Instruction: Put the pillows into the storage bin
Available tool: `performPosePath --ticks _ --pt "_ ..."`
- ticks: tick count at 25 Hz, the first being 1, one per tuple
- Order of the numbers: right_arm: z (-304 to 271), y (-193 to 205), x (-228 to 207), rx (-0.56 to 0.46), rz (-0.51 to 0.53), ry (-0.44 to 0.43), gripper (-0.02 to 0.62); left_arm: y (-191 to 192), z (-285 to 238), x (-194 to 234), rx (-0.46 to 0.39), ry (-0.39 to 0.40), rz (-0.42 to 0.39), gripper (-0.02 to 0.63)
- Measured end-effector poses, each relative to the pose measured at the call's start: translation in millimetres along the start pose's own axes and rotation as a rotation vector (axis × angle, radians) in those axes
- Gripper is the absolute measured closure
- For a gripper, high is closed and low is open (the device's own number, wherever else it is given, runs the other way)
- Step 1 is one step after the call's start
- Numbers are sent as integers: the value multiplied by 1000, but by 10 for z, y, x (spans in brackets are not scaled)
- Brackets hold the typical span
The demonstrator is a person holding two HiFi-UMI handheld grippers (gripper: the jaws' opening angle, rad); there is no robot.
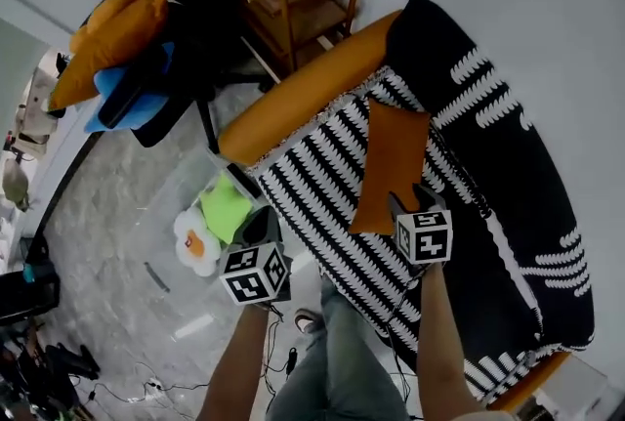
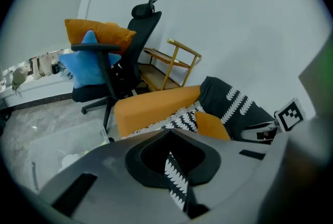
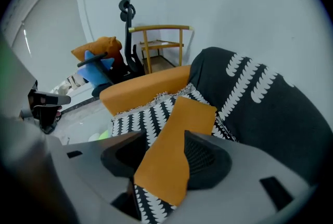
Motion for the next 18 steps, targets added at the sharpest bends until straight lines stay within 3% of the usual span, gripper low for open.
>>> performPosePath --ticks 4,10,13,18 --pt "-497 46 -200 17 -17 18 367 122 -476 39 27 1 7 603" --pt "-878 217 -386 106 -18 57 371 224 -763 116 78 -9 20 603" --pt "-967 305 -480 140 -25 91 419 258 -822 161 86 -20 42 603" --pt "-1084 325 -494 149 -49 58 422 256 -946 259 88 -42 88 603"
Point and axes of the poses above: the fingertips, and each gripper's own axes: z backward along the fingers, x to its left, y out of its underside, the point moved 6 cm from there along z, backward along the fingers, and after that the axes turned 9 degrees about -x, right-handed, at the moved point
